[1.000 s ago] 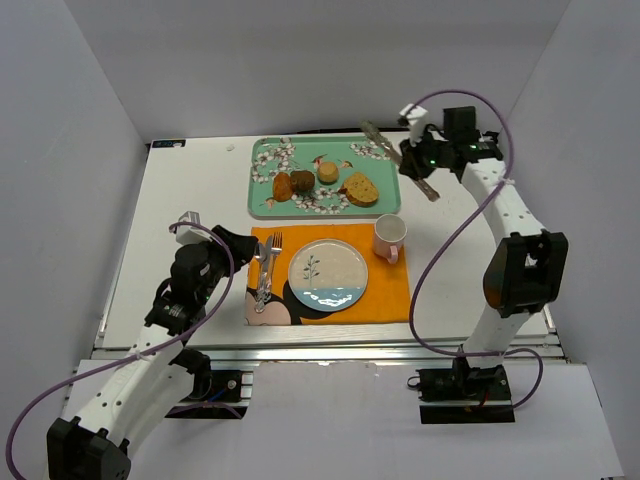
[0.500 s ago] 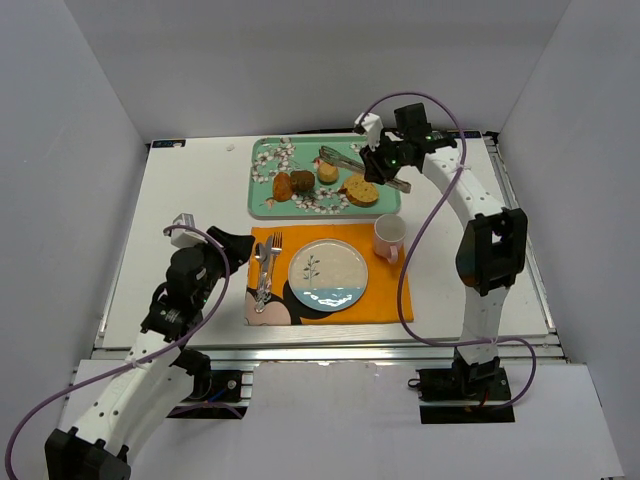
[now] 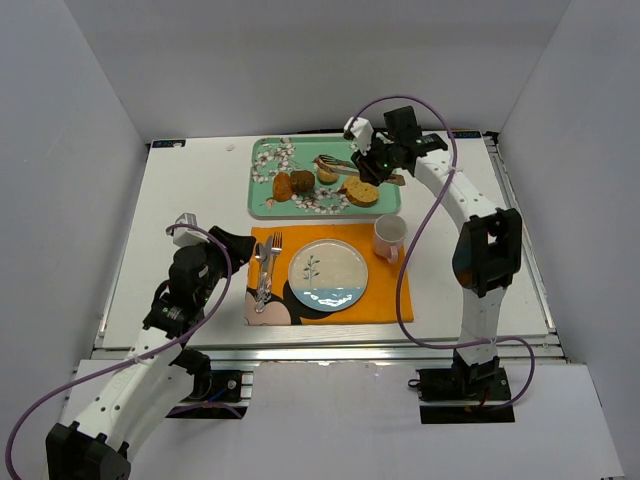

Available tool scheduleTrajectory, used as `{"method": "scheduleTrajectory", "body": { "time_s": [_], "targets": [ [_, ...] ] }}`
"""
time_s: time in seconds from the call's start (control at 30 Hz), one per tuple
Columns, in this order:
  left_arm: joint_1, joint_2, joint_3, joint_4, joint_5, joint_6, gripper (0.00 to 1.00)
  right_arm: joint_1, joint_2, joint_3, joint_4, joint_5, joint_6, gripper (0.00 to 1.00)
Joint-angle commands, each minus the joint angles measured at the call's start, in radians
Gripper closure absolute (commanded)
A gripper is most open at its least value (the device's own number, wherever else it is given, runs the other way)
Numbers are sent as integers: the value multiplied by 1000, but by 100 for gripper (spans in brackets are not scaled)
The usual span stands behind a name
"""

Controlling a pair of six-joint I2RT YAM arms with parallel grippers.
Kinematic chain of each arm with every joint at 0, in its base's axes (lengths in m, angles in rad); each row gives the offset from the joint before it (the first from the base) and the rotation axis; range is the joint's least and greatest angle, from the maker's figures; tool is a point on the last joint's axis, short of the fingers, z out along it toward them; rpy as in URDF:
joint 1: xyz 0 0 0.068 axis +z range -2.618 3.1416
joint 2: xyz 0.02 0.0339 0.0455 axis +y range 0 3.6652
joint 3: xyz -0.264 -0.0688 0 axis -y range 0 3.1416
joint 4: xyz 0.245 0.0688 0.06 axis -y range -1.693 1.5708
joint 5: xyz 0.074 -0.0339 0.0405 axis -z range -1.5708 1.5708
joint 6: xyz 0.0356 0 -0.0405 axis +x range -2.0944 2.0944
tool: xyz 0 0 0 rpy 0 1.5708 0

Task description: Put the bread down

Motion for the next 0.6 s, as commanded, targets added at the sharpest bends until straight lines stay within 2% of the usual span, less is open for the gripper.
{"method": "scheduleTrajectory", "body": {
  "time_s": [0.0,0.57],
  "targets": [
    [-1,1,22,7,-5,9,31,29,-23,-40,83,78,-83,59],
    [-1,0,17,2,-11,7,31,69,9,-116,171,196,-199,56]
  ]
}}
